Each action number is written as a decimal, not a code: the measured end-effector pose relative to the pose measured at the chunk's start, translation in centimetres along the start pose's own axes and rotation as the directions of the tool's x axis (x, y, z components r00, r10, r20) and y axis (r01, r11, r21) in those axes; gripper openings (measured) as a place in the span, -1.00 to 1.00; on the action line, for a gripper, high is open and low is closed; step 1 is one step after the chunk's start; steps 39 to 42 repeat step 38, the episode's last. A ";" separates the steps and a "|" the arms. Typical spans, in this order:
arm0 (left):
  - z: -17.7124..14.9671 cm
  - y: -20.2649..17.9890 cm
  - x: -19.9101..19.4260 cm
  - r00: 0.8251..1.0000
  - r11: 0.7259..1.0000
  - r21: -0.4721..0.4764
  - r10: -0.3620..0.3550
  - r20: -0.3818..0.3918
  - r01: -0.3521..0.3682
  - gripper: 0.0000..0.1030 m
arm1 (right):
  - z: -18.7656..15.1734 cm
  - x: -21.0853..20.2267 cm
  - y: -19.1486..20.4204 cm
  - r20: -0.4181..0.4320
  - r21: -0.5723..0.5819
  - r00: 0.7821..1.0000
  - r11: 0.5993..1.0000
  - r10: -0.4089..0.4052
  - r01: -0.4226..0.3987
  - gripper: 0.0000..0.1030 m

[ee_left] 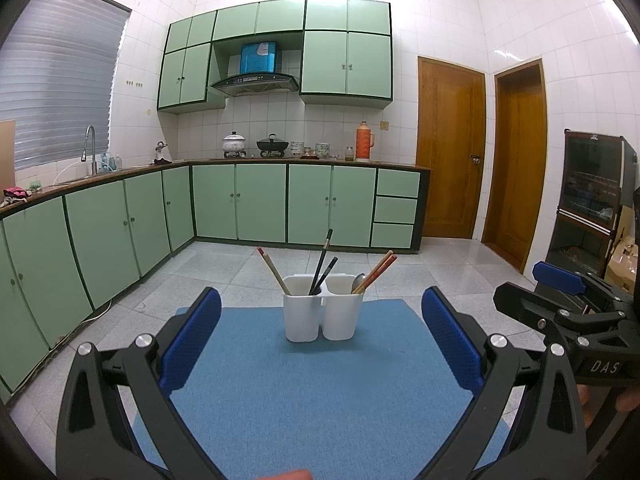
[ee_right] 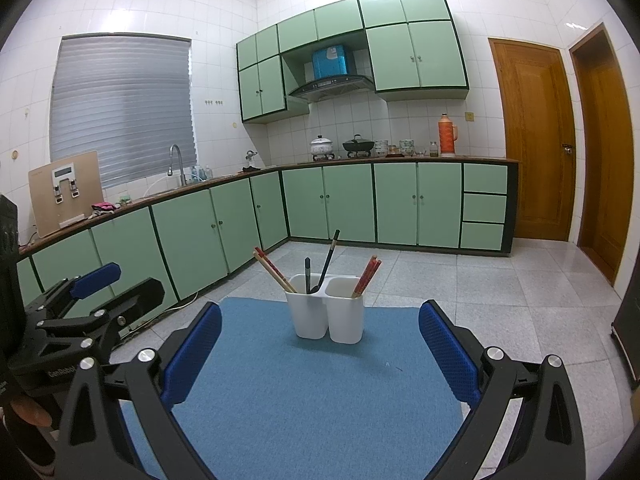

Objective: Organize utensils

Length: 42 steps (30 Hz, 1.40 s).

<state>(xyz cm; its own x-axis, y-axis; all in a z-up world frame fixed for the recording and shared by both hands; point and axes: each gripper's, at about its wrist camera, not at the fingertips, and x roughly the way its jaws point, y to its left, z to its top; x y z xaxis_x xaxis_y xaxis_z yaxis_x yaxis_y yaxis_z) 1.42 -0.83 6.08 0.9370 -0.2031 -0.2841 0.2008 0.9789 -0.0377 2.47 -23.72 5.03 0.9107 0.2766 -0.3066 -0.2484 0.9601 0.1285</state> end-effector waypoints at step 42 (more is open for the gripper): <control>-0.7 0.1 0.1 1.000 1.000 -0.020 0.005 -0.020 -0.006 0.89 | -1.1 0.3 0.1 -0.011 0.002 1.000 1.000 -0.004 0.005 0.88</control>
